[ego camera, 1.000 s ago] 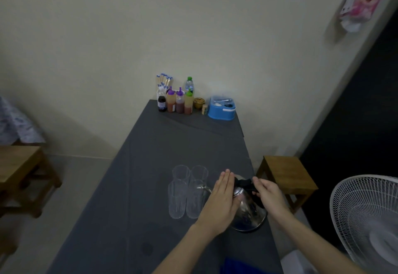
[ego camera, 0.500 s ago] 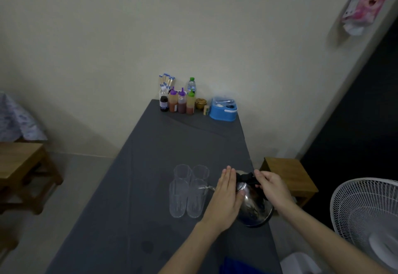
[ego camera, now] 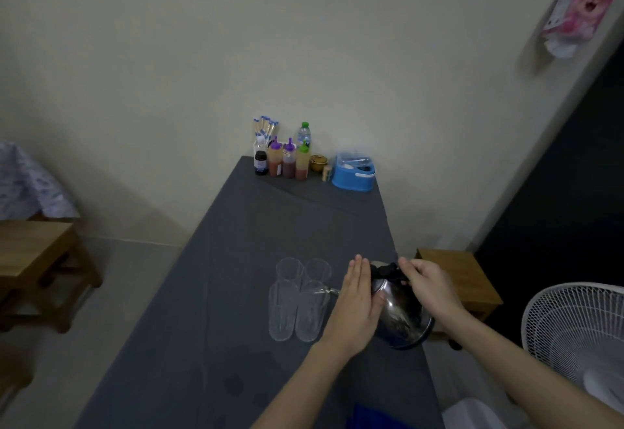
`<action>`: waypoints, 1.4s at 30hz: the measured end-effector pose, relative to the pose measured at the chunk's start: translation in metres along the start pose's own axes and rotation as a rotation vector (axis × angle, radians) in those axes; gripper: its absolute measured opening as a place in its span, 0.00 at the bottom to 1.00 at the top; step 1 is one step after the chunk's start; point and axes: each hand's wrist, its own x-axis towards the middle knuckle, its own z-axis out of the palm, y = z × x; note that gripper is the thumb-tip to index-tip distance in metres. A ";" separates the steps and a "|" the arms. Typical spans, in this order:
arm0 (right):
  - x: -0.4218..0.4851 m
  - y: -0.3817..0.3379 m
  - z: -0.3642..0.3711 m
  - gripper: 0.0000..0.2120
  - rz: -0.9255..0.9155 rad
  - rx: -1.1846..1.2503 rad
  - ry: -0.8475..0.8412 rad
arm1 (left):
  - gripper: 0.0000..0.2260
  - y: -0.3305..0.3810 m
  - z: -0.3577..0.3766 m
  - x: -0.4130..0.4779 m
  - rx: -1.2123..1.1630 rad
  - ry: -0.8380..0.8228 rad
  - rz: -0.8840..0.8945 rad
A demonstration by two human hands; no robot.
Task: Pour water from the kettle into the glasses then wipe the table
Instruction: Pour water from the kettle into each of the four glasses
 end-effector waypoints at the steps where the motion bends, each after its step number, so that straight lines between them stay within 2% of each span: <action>1: 0.000 -0.001 0.000 0.20 -0.015 -0.011 0.003 | 0.41 0.000 0.000 0.000 -0.003 0.000 -0.001; 4: 0.000 -0.002 0.000 0.21 -0.056 -0.048 0.018 | 0.38 0.000 0.001 0.001 -0.003 0.000 -0.001; 8: 0.001 -0.002 -0.001 0.20 -0.072 -0.074 0.042 | 0.30 0.000 0.001 0.004 -0.002 -0.004 -0.009; 12: 0.002 -0.006 -0.003 0.21 -0.079 -0.105 0.049 | 0.38 0.003 0.000 0.003 -0.025 -0.003 -0.016; 16: 0.002 -0.009 -0.004 0.21 -0.102 -0.142 0.072 | 0.29 0.002 0.001 0.005 -0.037 0.006 -0.018; 42: 0.012 -0.016 -0.011 0.23 -0.208 -0.251 0.129 | 0.29 0.012 -0.004 0.004 -0.082 0.050 0.013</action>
